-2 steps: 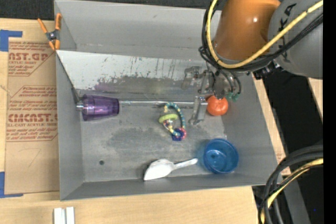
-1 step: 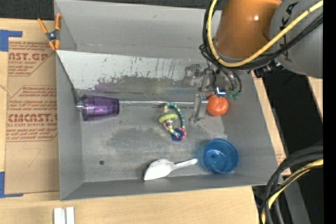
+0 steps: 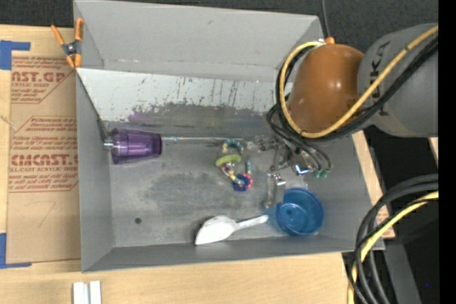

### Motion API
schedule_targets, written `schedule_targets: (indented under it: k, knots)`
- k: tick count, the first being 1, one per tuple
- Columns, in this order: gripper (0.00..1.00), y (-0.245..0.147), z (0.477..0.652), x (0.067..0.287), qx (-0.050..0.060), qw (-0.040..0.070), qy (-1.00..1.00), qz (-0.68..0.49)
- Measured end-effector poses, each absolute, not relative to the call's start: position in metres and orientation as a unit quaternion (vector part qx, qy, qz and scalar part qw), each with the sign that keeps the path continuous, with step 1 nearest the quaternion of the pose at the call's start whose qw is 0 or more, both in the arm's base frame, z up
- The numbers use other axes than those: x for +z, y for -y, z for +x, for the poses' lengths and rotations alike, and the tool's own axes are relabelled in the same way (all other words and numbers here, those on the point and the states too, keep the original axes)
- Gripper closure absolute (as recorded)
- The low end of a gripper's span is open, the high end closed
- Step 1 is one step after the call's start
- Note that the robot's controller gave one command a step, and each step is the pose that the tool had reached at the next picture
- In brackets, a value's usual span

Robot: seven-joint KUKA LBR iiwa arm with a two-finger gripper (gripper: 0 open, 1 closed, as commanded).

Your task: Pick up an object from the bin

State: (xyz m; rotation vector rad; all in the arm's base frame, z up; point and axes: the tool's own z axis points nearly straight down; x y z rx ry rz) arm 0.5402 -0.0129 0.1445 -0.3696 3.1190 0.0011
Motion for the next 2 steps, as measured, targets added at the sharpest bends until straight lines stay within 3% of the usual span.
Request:
schedule_targets:
  k: [1,2]
  knots:
    - [0.00,0.079,0.514,0.160,-0.001,0.002,-0.985,-0.171]
    - [0.00,0.083,0.488,0.110,0.002,-0.002,-0.957,-0.291]
